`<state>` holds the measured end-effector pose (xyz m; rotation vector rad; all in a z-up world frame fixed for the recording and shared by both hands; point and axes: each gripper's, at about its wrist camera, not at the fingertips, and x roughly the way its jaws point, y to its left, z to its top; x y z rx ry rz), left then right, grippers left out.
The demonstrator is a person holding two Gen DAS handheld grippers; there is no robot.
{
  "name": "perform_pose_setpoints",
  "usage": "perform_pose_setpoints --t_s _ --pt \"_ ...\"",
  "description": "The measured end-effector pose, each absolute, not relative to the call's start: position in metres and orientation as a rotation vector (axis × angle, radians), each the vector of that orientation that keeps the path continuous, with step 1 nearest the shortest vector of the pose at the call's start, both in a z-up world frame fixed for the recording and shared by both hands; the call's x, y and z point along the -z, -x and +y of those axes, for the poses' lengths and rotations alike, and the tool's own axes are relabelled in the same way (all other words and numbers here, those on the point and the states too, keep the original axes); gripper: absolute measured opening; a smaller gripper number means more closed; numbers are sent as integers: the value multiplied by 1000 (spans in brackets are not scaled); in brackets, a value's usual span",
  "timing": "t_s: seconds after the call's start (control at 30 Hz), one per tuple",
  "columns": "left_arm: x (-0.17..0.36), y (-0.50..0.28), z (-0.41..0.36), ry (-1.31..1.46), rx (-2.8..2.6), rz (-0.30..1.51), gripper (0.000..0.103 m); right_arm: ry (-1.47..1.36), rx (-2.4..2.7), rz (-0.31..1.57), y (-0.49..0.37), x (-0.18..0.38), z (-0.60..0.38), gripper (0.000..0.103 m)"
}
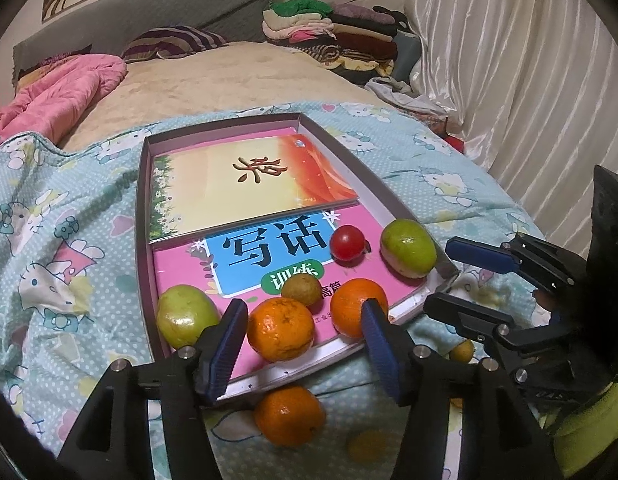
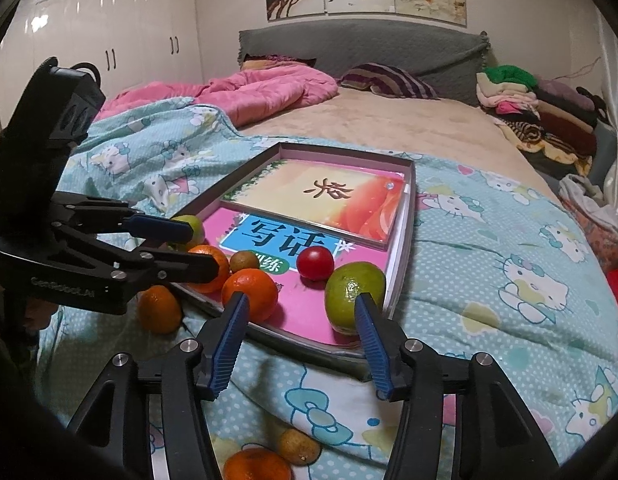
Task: Organize fruits
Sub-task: 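Open both tools and pull them back from the tray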
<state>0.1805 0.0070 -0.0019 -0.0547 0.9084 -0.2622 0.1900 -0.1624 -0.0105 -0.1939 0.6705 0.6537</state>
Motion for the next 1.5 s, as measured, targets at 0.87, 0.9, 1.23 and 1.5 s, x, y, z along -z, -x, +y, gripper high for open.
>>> perform_pose_setpoints --t_s 0.87,0.9,1.23,1.5 --pt "-30 -154 24 112 212 838 79 88 -586 589 -182 -16 -198 69" --pt "-31 -152 25 114 211 834 79 82 -584 586 -181 -17 -199 69" --pt "-35 -144 27 117 208 821 80 69 -564 555 -170 -29 -206 72" --pt "-37 -135 27 96 184 805 80 68 -557 544 -153 -29 -205 73"
